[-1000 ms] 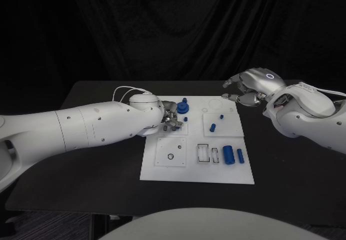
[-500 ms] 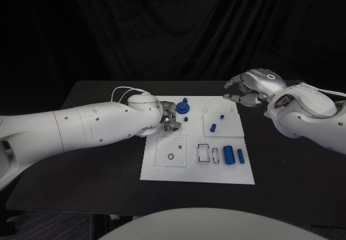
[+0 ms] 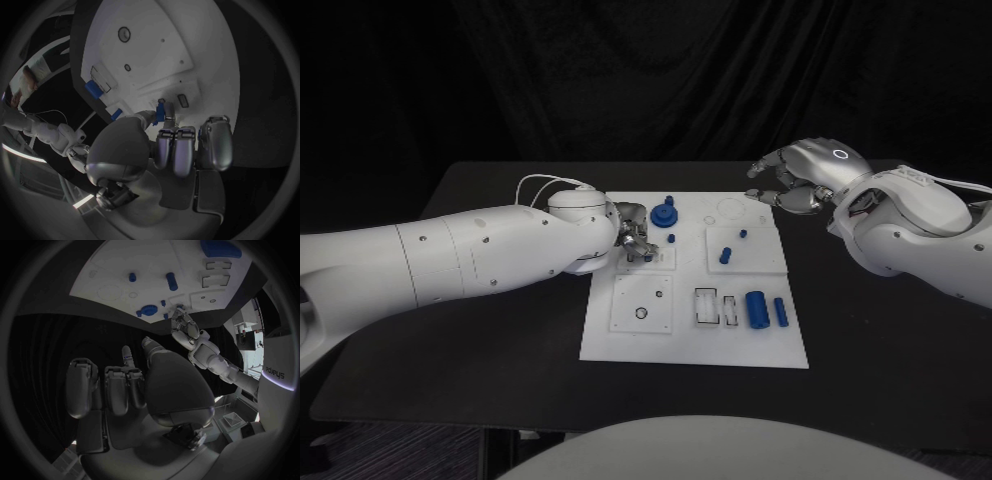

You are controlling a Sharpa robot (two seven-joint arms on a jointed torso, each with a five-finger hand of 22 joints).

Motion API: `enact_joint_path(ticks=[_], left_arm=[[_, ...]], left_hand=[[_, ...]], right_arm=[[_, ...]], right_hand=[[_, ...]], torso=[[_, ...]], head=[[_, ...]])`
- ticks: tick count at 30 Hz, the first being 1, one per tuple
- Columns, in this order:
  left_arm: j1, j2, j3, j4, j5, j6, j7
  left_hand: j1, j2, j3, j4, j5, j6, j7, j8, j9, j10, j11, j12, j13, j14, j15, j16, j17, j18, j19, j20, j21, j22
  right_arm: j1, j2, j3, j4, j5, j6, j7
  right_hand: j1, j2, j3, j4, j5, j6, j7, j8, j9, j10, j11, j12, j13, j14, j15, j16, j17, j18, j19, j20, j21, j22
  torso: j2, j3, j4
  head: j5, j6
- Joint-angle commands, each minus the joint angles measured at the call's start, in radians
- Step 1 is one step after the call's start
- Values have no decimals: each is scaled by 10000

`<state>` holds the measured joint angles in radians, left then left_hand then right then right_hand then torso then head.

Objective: Assemble the parts on the task board

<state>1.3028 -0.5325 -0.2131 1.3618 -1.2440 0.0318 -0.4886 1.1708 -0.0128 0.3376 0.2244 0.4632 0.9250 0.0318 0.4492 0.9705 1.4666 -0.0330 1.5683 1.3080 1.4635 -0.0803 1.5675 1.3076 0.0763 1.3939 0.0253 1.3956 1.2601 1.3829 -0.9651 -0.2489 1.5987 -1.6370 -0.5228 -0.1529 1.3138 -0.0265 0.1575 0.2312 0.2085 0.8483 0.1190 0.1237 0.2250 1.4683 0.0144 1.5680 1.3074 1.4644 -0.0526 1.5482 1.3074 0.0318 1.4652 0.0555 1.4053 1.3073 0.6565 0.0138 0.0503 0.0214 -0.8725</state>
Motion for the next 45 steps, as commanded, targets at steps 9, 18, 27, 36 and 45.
enact_joint_path(ticks=[9,18,27,36,45], left_arm=[[-52,-60,9,46,4,-425,252],[-165,-142,9,123,4,-720,422],[-278,-169,9,128,4,-869,479],[-361,-195,9,114,4,-918,472],[-413,-280,9,136,4,-844,479]], left_hand=[[-446,98,205,59,-654,169,9,-174,170,1042,-17,25,2628,1073,-31,33,2632,11,-70,34,-99,-14],[-483,124,202,74,-702,183,10,-185,191,1042,-14,25,2628,1073,-27,33,2632,18,-85,36,-119,-37],[-488,145,210,77,-709,190,7,-188,199,1042,-14,25,2628,1073,-26,33,2632,22,-95,37,-130,-51],[-489,150,212,76,-714,193,5,-190,203,1042,-14,25,2628,1073,-26,33,2632,24,-100,38,-136,-59],[-504,147,204,77,-743,199,8,-196,215,1042,-14,25,2628,1073,-24,33,2632,28,-112,39,-150,-75]], right_arm=[[-29,-21,7,33,-33,168,-233],[-29,-31,7,62,-33,256,-270],[-29,-37,6,67,-33,344,-317],[-29,-58,6,69,-33,442,-372],[-38,-70,6,57,-33,554,-423]], right_hand=[[223,21,87,-157,257,94,-10,-86,-58,1025,65,28,2634,986,64,-92,2378,109,318,74,-116,2065],[326,24,188,-252,591,125,-4,-124,-118,1025,66,28,2634,973,63,-144,2337,127,286,72,-203,2040],[435,10,336,-364,979,162,-2,-165,-184,1025,62,28,2634,968,61,-170,2316,134,277,69,-243,2031],[485,2,400,-416,1099,179,-5,-176,-205,1025,57,28,2634,965,58,-179,2308,139,268,67,-271,2024],[597,-16,548,-537,1316,195,-29,-206,-249,1025,32,28,2634,958,39,-210,2283,145,259,55,-302,2017]], torso=[[4,4,10],[4,7,4],[5,5,3],[2,6,-3],[0,3,-3]], head=[[29,-1],[60,-1],[71,-1],[80,-1],[111,-1]])
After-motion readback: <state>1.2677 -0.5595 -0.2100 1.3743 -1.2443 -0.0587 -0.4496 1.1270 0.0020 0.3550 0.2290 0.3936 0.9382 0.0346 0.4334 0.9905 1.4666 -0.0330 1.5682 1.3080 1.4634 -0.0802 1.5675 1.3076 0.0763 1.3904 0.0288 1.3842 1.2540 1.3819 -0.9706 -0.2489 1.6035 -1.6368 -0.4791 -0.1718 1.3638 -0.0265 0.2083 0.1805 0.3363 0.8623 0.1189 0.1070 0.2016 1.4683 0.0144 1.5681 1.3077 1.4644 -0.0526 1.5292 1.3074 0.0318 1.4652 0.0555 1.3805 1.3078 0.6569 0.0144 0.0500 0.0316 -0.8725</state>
